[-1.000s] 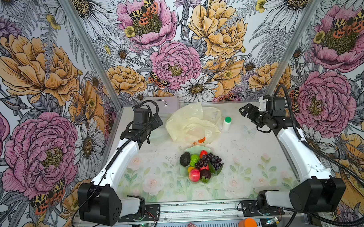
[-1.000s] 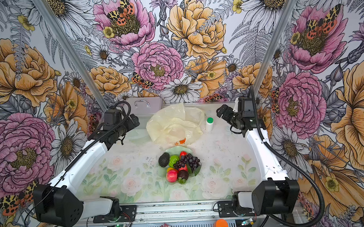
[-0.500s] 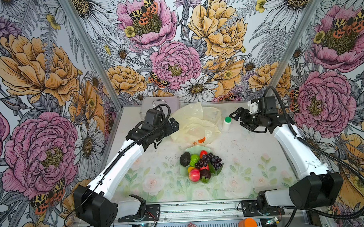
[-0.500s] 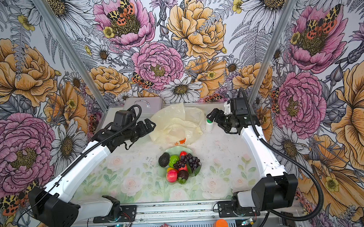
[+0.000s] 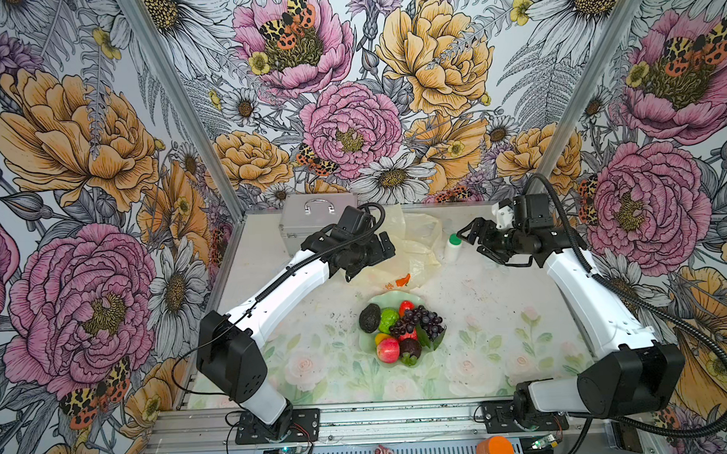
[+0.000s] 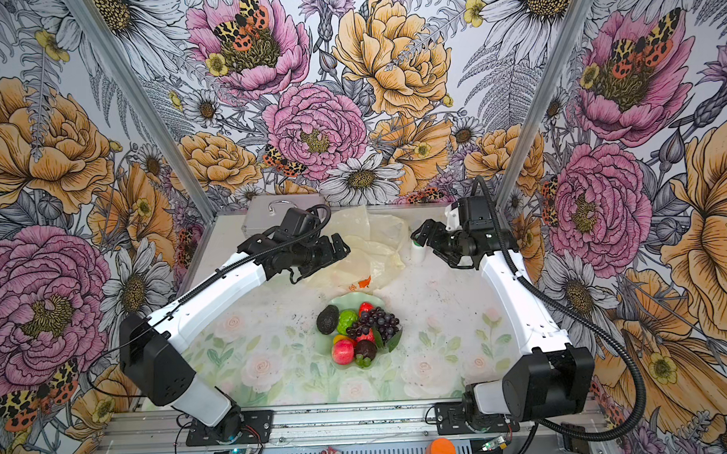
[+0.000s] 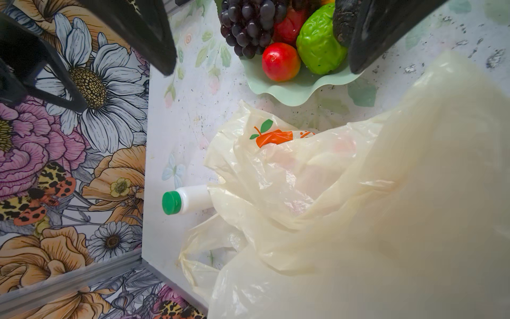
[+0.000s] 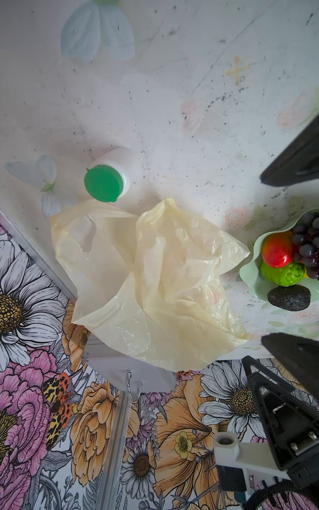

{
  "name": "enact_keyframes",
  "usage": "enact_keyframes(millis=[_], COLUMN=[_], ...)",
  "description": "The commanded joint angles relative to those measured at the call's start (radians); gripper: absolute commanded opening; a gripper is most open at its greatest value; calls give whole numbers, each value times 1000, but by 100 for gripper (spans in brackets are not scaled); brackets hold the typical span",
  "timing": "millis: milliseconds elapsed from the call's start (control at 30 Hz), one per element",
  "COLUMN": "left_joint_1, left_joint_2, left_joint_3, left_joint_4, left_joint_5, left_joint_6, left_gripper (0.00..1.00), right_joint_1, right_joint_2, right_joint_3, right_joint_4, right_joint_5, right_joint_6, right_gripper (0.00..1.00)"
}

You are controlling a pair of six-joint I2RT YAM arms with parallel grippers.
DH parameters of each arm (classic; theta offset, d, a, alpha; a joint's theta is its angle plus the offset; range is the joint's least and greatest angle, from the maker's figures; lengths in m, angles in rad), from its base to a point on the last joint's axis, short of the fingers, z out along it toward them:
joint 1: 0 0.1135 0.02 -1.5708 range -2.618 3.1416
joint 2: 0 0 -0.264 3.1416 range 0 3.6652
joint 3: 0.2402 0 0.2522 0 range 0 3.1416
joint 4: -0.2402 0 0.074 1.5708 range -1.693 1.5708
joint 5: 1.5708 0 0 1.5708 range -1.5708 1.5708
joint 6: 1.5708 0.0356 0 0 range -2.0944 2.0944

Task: Place the fruits into the plastic bag
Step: 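Reach the left gripper to the yellow bag while the right gripper approaches it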

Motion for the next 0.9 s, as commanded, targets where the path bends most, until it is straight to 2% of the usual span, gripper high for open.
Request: enact_keyframes(millis=[0, 200, 500, 767, 867], left_joint_1=[-19, -48, -135, -167, -169], left_joint_2=[57, 207, 457, 538, 557], left_joint_3=[60, 191, 473, 543, 555], left_joint_4=[-22, -59, -209, -247, -257], left_joint_5=[19, 21, -52, -94, -102], left_joint_6=[-11, 3, 81, 80, 80], left_gripper=[97, 94, 87, 76, 68], right_joint_1=[6, -8, -35, -66, -74], right_joint_2=[-28, -73, -115, -171, -189], right_joint_3=[-32, -102, -147, -182, -200], right_joint_4=[0, -2, -2, -10, -11], right_joint_5=[-7, -7, -19, -40, -49], right_joint_6=[-14, -40, -50, -54, -56], right_gripper=[85, 85, 85, 85, 85])
